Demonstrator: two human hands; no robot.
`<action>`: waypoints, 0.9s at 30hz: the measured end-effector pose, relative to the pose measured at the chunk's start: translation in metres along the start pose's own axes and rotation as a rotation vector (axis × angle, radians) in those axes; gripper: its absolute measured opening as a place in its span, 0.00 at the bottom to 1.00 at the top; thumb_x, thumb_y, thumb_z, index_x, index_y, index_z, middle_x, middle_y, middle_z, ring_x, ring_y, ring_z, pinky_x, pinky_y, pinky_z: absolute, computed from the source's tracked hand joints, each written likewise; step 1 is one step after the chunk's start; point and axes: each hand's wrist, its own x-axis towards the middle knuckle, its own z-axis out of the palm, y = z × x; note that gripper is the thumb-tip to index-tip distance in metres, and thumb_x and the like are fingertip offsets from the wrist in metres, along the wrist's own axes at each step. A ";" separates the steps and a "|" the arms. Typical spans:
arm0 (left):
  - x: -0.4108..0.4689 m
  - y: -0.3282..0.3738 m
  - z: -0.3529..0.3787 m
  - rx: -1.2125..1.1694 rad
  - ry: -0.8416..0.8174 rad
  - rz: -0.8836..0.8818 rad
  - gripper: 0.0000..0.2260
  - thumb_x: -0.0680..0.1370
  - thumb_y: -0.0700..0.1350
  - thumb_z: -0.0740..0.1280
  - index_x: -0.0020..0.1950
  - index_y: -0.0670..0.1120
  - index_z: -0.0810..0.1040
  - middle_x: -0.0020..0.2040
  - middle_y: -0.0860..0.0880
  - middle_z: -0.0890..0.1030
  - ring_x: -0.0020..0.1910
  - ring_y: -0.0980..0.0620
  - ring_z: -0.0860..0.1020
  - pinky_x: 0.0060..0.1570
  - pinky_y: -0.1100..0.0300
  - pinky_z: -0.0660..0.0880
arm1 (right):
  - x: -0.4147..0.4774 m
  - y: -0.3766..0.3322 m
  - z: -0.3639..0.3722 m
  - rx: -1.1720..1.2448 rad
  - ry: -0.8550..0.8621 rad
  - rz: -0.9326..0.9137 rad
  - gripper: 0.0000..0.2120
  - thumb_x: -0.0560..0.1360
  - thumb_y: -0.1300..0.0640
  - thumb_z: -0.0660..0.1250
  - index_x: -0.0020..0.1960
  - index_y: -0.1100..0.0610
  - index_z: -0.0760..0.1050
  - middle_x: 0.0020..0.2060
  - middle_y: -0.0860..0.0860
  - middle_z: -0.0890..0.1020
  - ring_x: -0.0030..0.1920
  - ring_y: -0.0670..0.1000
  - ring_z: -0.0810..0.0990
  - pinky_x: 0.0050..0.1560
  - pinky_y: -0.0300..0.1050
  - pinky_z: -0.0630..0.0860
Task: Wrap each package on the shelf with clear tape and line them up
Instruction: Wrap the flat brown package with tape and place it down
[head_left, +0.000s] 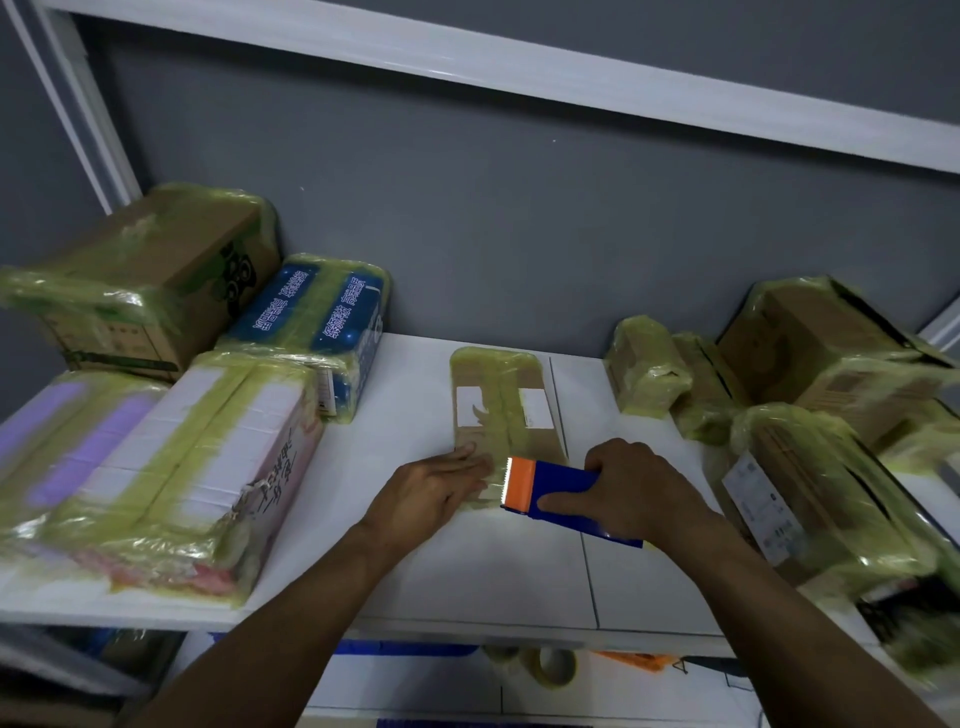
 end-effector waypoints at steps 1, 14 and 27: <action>-0.001 -0.002 -0.001 0.012 0.000 -0.017 0.19 0.69 0.32 0.79 0.58 0.38 0.85 0.58 0.42 0.84 0.57 0.42 0.83 0.60 0.48 0.74 | -0.001 0.001 -0.002 0.003 -0.003 0.003 0.30 0.66 0.26 0.72 0.53 0.49 0.74 0.42 0.42 0.77 0.43 0.46 0.81 0.41 0.37 0.77; -0.011 0.003 -0.004 -0.156 -0.093 -0.199 0.17 0.82 0.42 0.67 0.71 0.44 0.77 0.71 0.48 0.77 0.71 0.52 0.74 0.73 0.64 0.64 | -0.004 0.009 -0.003 -0.079 -0.035 0.065 0.33 0.61 0.22 0.72 0.47 0.48 0.72 0.40 0.43 0.78 0.41 0.46 0.80 0.42 0.40 0.77; 0.001 0.001 0.009 -0.113 -0.117 -0.036 0.16 0.79 0.46 0.71 0.65 0.41 0.81 0.66 0.45 0.80 0.69 0.45 0.75 0.71 0.51 0.68 | -0.001 0.014 0.002 -0.030 -0.080 0.070 0.32 0.62 0.22 0.71 0.47 0.47 0.72 0.37 0.41 0.76 0.38 0.44 0.80 0.42 0.39 0.76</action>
